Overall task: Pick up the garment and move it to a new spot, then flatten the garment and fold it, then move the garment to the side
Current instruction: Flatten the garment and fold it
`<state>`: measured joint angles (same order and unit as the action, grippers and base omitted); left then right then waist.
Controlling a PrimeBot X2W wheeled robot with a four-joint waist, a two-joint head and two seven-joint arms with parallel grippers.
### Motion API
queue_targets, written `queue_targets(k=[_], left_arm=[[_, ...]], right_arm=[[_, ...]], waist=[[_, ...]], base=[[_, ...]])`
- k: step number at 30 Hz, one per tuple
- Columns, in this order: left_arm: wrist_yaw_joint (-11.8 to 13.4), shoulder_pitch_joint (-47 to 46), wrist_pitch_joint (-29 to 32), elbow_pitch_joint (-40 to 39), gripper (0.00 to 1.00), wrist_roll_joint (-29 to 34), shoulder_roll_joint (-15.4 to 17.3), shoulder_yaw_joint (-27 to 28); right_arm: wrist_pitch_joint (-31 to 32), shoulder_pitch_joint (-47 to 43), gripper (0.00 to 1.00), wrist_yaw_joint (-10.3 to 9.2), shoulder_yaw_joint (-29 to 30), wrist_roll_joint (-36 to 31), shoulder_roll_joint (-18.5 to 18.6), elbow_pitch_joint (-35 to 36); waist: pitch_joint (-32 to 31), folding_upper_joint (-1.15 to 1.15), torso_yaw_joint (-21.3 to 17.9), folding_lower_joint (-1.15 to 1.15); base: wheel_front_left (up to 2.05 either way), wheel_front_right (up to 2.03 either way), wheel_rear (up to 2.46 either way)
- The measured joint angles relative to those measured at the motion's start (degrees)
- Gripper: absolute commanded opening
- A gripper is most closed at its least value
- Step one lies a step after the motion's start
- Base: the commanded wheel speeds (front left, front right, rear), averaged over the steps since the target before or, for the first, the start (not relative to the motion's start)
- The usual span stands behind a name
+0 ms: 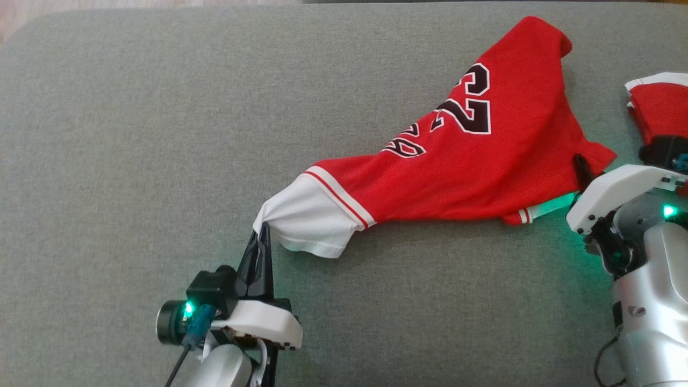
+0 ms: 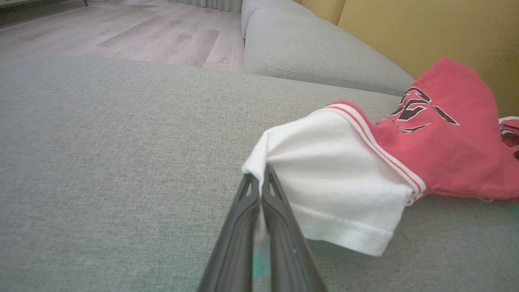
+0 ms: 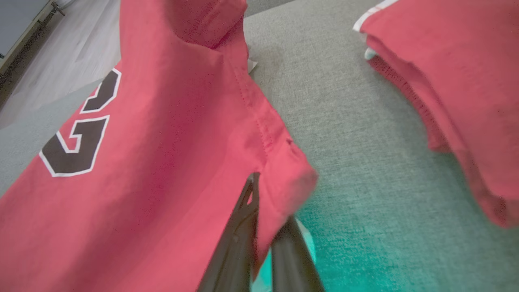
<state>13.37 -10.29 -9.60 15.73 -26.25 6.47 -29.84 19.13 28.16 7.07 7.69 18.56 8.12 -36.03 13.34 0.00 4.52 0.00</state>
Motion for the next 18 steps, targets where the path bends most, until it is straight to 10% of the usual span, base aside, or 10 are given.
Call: queue_targets(k=[18], left_arm=[[-3.35,-0.03,-1.00,-12.18,0.00,-7.44,0.52,3.31]], right_arm=[[-5.50,-0.96,0.00,0.00,-3.16,9.81,3.10,14.72]], waist=[[-5.32,0.00,-1.21,-0.01]], base=[[0.00,0.00,0.00]])
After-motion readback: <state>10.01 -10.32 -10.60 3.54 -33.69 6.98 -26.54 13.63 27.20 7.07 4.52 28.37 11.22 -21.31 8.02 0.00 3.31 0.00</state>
